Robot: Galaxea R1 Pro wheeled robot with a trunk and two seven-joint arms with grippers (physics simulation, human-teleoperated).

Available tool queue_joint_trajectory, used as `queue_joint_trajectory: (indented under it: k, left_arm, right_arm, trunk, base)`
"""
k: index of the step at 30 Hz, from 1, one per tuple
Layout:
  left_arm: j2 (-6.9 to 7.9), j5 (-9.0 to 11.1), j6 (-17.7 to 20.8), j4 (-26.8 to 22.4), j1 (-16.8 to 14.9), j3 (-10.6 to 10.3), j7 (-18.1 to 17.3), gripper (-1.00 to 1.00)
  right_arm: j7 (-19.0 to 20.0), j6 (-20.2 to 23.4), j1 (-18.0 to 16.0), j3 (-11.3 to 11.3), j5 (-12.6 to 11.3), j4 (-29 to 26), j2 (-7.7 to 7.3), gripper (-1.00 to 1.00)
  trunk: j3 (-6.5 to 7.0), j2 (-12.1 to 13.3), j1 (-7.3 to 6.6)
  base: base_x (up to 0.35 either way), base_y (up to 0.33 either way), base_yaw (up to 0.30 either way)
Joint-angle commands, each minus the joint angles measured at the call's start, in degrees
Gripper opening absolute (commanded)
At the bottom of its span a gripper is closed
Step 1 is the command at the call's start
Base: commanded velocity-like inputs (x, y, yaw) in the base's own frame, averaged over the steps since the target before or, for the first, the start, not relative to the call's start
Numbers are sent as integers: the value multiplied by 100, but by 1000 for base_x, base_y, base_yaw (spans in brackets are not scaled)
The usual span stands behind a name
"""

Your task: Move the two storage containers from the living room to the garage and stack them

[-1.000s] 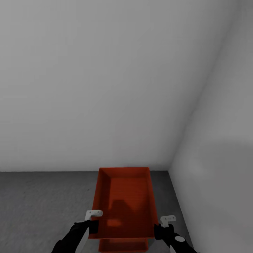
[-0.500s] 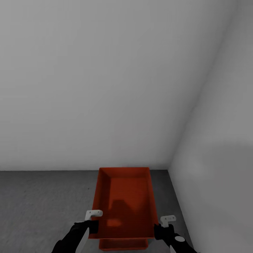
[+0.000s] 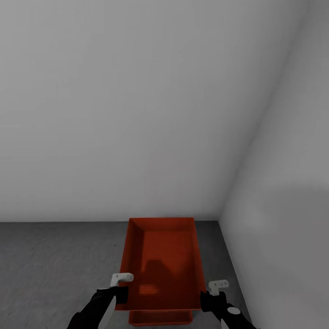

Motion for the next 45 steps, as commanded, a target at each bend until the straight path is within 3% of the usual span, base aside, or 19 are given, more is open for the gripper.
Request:
queue_joint_trajectory:
  k: [1, 9, 45]
  left_arm:
    - [-8, -43, 50, -13, -8, 126, 37, -100]
    - [-8, -43, 48, -13, -8, 126, 37, -100]
    - [-29, -43, 48, -13, -8, 125, 37, -100]
  right_arm:
    - [15, -23, 3, 331, -11, -12, -3, -100]
    - [15, -22, 3, 335, -14, -12, -3, -100]
    - [15, -22, 3, 334, -11, -12, -3, -100]
  trunk:
    - [-9, -9, 2]
    - [-25, -9, 2]
    - [-331, -9, 2]
  base:
    - [0, 0, 0]
    - [0, 0, 0]
    - [0, 0, 0]
